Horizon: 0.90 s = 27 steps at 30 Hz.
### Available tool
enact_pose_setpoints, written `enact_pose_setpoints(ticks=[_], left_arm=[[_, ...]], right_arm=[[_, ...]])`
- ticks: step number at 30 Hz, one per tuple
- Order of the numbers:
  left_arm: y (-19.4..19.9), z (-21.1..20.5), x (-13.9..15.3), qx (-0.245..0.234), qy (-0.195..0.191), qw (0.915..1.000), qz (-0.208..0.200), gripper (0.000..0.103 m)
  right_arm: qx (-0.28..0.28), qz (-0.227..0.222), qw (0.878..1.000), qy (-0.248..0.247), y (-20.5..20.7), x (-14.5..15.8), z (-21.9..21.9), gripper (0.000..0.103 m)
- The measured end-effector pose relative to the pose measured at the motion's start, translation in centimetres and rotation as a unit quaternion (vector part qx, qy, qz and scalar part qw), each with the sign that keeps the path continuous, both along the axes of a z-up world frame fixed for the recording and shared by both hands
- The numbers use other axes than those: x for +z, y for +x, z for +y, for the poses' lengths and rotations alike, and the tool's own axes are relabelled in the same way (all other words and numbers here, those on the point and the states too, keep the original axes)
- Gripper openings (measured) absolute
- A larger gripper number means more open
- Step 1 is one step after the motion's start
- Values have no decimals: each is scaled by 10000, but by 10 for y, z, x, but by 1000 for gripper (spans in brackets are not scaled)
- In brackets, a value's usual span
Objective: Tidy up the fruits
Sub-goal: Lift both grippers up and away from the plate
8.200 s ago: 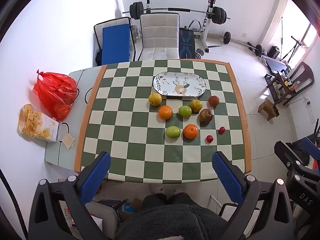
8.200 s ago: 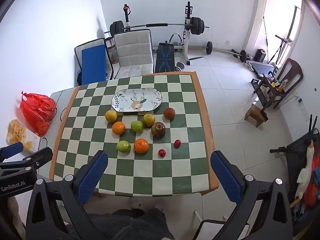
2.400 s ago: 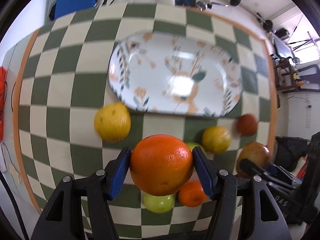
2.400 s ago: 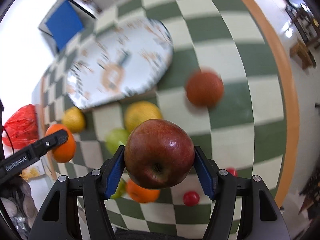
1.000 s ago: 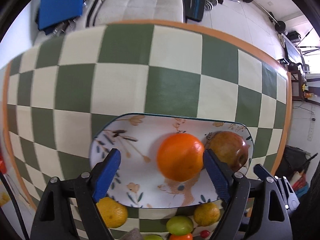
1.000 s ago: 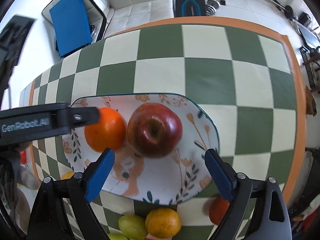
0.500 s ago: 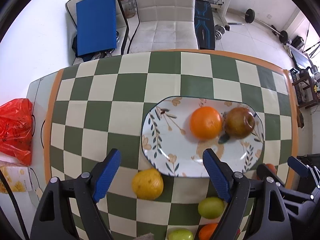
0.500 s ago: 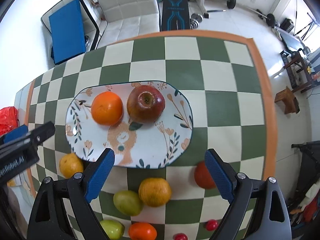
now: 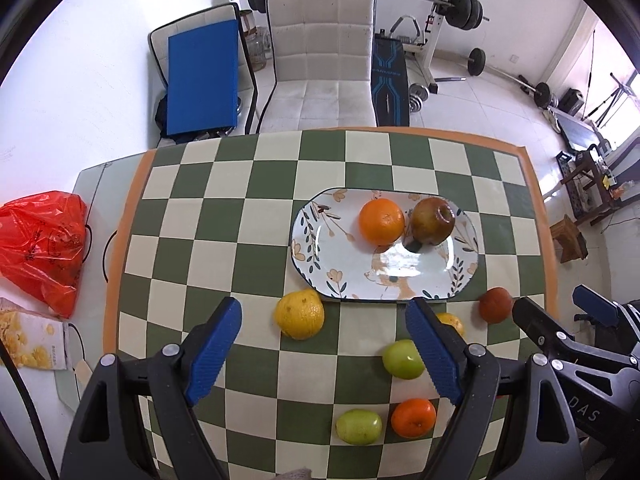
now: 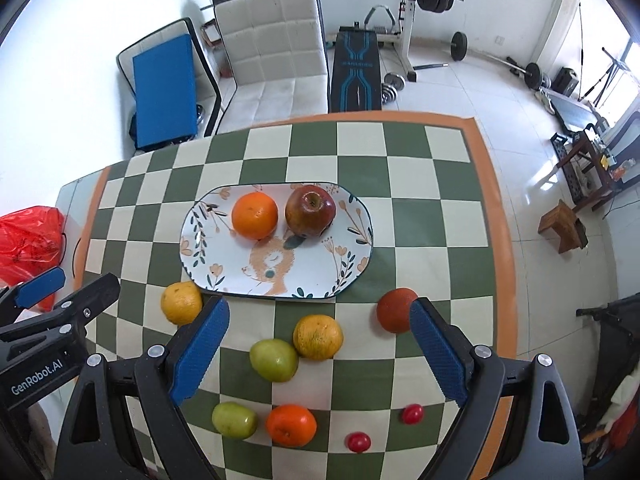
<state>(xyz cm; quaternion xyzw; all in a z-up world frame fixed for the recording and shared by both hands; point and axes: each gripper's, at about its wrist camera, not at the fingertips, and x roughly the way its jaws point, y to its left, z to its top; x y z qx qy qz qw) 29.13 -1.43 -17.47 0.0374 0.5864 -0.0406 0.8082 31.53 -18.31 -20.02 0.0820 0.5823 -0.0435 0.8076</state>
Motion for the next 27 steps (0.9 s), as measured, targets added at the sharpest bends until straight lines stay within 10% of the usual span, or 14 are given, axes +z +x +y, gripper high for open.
enact_pose_setpoints(ticks=[19,21,27], left_arm=[[-37,10,52,161,-234,9984,-488,84],[-33,12,45,193,-211,9987,-421,101],[-25,26,-5,408,186,9990,-17,103]], right_arm=[[66,-523,9983,231,-47,62,11,94],[26,-534,9980,328,-45,59,9,94],[-95,6,9977,666,-36,1,-5,95]])
